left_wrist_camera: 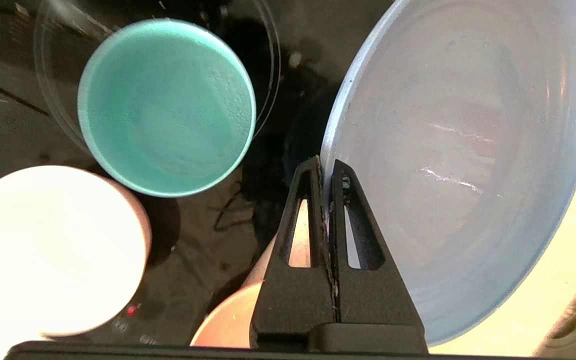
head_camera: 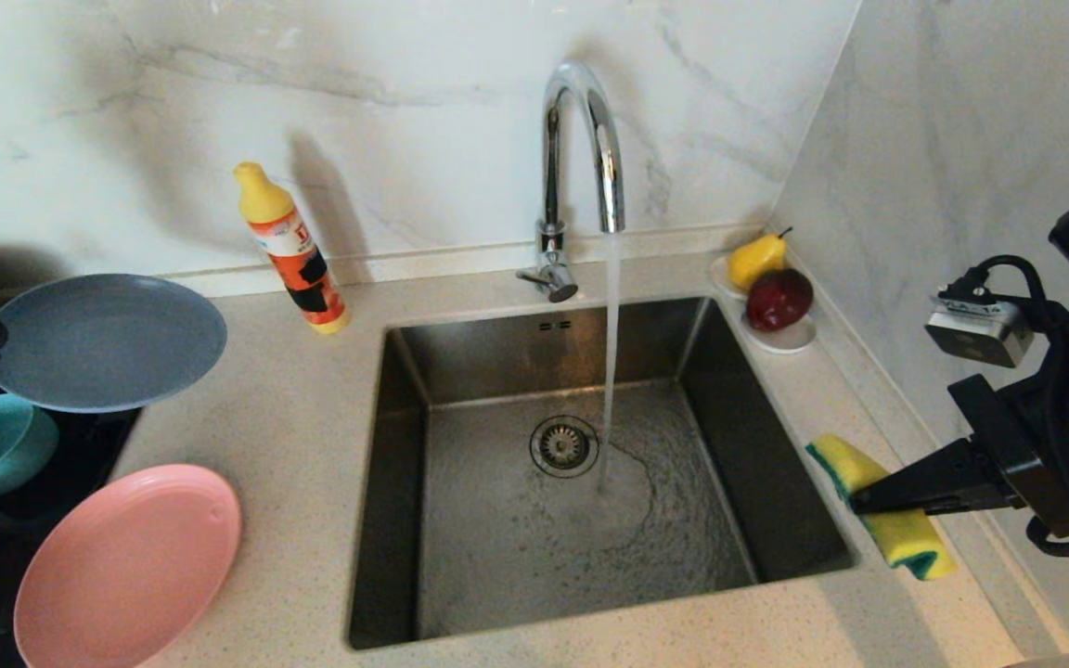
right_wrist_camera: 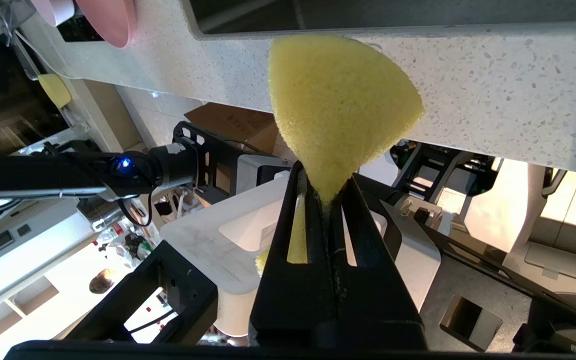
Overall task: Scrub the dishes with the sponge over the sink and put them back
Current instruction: Wash the plate
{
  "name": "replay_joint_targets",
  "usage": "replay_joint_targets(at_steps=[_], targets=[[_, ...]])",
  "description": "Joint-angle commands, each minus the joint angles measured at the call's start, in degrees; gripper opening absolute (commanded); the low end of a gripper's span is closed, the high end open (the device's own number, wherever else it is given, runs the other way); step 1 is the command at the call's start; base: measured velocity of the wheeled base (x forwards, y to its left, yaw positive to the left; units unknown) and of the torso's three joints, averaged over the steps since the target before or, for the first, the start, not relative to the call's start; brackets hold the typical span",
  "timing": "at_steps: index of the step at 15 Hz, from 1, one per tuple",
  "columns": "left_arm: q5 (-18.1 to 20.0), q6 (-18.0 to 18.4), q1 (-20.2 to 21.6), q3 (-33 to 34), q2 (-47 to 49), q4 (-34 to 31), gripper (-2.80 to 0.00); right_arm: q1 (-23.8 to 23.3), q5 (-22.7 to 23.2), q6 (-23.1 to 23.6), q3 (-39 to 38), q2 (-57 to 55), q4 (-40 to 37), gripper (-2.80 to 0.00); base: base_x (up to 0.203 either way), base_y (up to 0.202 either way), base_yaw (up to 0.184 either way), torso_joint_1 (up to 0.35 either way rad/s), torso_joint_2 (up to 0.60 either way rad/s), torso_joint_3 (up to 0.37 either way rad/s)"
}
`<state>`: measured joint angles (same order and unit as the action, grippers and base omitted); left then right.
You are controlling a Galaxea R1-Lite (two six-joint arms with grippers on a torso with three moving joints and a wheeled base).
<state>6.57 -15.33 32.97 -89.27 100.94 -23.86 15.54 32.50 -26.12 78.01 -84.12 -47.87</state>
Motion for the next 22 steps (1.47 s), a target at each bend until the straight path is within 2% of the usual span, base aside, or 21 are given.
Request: replay_joint_targets(at_steps=[1,9,10,12,14,17,22], targets=[[0.2,-0.19,0.72,-0.41,-6.07,-0.28,-2.8,0.01,0.11,-0.15,-0.23,0.09,-0.38,-2.8,0.0,0.0,0.0,0.0,0.0,0.0],[1.84,-0.46,1.49,-3.06,-21.07,-0.49,-2.8,0.01,0.02,-0.15,-1.11,0.79,-0.38,-2.8,0.0,0.0,0.0,0.0,0.0,0.0],[3.42,-0.52,1.42,-3.15,-22.61,-0.49,-2.8,0.01,-0.07,-0.15,-1.37,0.79,-0.29,-2.8,0.0,0.0,0.0,0.0,0.0,0.0],[10.79,-0.87,1.34,-3.14,-25.65,-0.52,-2.8,0.01,-0.07,-0.15,-1.55,0.71,-0.38,-2.8,0.0,0.0,0.0,0.0,0.0,0.0],[13.94,-0.92,0.13,-3.35,-26.81,-1.22,-2.8,0.01,-0.15,-0.09,-1.21,0.88,-0.29,-2.8,0.0,0.0,0.0,0.0,0.0,0.0],[15.5,-0.92,-6.26,-3.41,-26.79,-1.78,-2.8,0.01,-0.13,0.02,-1.2,1.6,-0.29,-2.8,0.0,0.0,0.0,0.0,0.0,0.0],[14.24,1.27,-22.8,-1.68,-23.36,-5.96,-2.8,-0.88,0.02,0.1,-1.81,2.01,-0.21,-2.8,0.0,0.0,0.0,0.0,0.0,0.0]])
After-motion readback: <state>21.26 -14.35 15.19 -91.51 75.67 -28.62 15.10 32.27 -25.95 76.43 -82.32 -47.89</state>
